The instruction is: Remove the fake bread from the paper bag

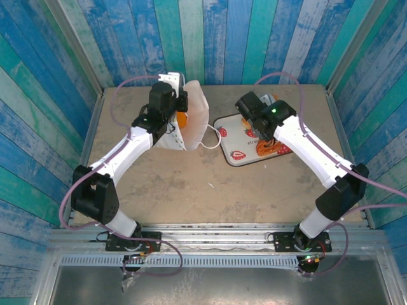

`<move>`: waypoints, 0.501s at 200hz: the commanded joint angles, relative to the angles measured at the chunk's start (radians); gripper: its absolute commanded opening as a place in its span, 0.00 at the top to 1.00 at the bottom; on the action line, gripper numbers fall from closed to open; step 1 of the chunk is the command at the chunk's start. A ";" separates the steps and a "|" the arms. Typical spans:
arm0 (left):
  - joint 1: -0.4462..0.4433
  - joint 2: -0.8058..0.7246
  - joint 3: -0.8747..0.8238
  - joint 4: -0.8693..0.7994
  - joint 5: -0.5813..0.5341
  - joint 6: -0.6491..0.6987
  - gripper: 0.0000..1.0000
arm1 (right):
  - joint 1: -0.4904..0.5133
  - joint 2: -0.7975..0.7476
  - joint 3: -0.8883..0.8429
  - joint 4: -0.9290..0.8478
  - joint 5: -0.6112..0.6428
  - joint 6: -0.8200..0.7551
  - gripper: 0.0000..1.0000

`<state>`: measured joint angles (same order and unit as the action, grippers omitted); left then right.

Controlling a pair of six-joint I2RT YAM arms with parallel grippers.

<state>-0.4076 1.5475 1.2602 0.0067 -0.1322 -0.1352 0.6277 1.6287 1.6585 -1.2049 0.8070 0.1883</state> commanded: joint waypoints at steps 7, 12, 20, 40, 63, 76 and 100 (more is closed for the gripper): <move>0.001 -0.043 -0.019 -0.005 0.004 -0.004 1.00 | -0.002 0.027 0.044 0.013 0.045 -0.002 0.99; 0.001 -0.043 -0.018 -0.005 0.005 -0.004 1.00 | -0.002 0.032 0.045 0.014 0.041 -0.002 0.99; 0.001 -0.043 -0.019 -0.005 0.003 -0.003 1.00 | -0.003 0.041 0.045 0.013 0.031 -0.004 0.99; 0.002 -0.043 -0.018 -0.005 0.004 -0.003 1.00 | 0.000 0.060 0.043 -0.002 0.022 0.004 1.00; 0.001 -0.044 -0.016 -0.007 0.004 -0.002 1.00 | 0.004 0.074 0.038 -0.030 0.027 0.025 0.99; 0.001 -0.043 -0.013 -0.007 0.003 -0.003 1.00 | 0.013 0.071 0.034 -0.039 0.026 0.031 0.99; 0.001 -0.042 -0.014 -0.005 0.005 -0.004 1.00 | 0.035 0.064 0.023 -0.049 0.017 0.046 0.99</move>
<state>-0.4076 1.5475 1.2594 0.0071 -0.1322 -0.1352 0.6415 1.6859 1.6772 -1.2034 0.8181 0.2058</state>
